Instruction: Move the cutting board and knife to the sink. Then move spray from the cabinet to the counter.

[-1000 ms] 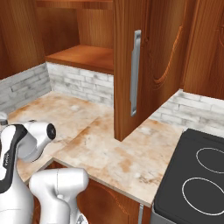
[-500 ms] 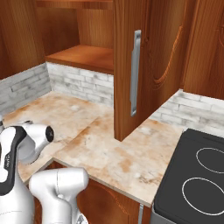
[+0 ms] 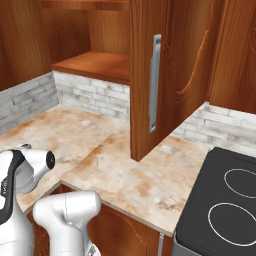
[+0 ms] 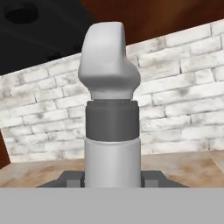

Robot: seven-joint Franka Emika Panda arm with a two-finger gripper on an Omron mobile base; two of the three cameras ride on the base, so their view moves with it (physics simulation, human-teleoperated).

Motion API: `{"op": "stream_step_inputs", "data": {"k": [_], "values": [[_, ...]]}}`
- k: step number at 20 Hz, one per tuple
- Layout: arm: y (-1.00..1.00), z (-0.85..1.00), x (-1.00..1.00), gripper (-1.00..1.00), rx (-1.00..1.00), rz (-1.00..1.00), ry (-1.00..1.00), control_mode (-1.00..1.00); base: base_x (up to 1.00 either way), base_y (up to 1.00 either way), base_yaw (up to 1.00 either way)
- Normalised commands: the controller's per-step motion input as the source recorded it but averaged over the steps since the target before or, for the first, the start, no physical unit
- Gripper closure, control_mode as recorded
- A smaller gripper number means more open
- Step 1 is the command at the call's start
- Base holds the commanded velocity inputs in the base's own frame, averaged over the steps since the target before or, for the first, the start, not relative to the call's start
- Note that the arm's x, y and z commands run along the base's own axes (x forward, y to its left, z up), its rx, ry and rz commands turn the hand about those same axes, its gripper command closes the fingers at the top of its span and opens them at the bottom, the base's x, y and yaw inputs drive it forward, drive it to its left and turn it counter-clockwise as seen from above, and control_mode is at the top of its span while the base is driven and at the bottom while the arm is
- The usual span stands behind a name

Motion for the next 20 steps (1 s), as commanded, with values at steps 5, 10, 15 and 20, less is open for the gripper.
{"op": "stream_step_inputs", "data": {"k": [5,10,15,20], "values": [[0.34,-0.54,0.0,1.0,0.02,0.0,-0.04,-1.0,0.0,0.0,0.0],[0.21,-0.43,0.0,1.0,0.03,0.0,-0.05,-1.0,0.0,0.0,0.0],[0.12,-0.4,0.0,1.0,0.04,0.0,-0.04,-1.0,0.0,0.0,0.0],[0.04,-0.29,0.0,1.0,0.01,0.0,-0.01,-1.0,0.0,0.0,0.0]]}}
